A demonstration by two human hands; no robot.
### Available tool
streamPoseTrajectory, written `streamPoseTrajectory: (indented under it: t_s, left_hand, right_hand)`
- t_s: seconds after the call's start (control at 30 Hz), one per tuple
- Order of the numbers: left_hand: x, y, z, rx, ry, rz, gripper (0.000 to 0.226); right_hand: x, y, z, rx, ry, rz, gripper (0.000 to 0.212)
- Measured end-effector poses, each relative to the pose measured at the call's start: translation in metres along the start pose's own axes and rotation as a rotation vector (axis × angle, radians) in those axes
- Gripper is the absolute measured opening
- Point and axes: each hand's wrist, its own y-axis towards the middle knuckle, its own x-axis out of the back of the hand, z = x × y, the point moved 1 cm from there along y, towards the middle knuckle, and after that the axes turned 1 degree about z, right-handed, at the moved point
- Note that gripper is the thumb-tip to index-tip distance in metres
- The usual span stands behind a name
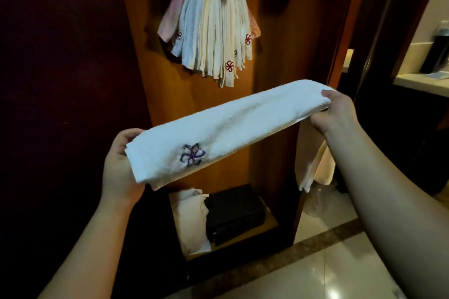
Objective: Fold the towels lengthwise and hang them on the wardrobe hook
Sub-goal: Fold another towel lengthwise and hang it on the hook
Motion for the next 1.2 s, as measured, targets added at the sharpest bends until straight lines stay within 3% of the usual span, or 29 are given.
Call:
streamPoseTrajectory:
  t_s: [0.03,0.13,0.3,0.4,0.47,0.53,0.63,0.73,0.83,0.97,1.07,1.2]
  left_hand:
    - [0.000,-0.001,0.000,-0.024,0.002,0.005,0.052]
    - [0.006,-0.001,0.005,-0.038,0.087,-0.012,0.021]
    - [0.012,-0.005,0.008,0.056,-0.054,0.111,0.055]
    - [0.014,-0.012,0.012,0.142,-0.147,0.154,0.060]
    - [0.017,-0.014,0.018,0.192,-0.205,0.219,0.043]
    - [0.025,-0.015,0.022,0.242,-0.281,0.260,0.004]
    - [0.033,-0.015,0.033,0.346,-0.378,0.320,0.033]
    - [0.026,-0.019,0.045,0.456,-0.114,0.224,0.042]
    - [0.019,-0.028,0.063,0.501,0.074,0.200,0.032]
    - [0.014,-0.043,0.086,0.617,0.142,0.189,0.060]
    - [0.006,-0.052,0.112,0.738,0.058,0.094,0.058]
    - [-0.012,-0.067,0.139,0.954,-0.372,-0.033,0.042]
  right_hand:
    - [-0.001,-0.002,-0.001,-0.007,0.013,0.004,0.041]
    - [0.004,-0.001,-0.006,0.028,0.014,-0.037,0.055]
    - [0.015,-0.003,-0.013,0.058,0.055,0.001,0.043]
    - [0.021,-0.002,-0.018,0.063,0.089,-0.010,0.035]
    - [0.025,-0.002,-0.022,0.040,0.096,-0.009,0.035]
    - [0.028,-0.003,-0.026,0.029,0.114,-0.022,0.036]
    - [0.031,-0.003,-0.031,0.029,0.113,-0.059,0.038]
    - [0.033,-0.003,-0.034,0.043,0.100,-0.072,0.034]
    - [0.035,-0.004,-0.036,0.065,0.136,-0.102,0.031]
    - [0.027,-0.008,-0.034,0.057,0.170,-0.118,0.033]
    - [0.013,-0.021,-0.034,0.073,0.206,-0.102,0.033]
    - [-0.005,-0.032,-0.032,0.089,0.240,-0.065,0.031]
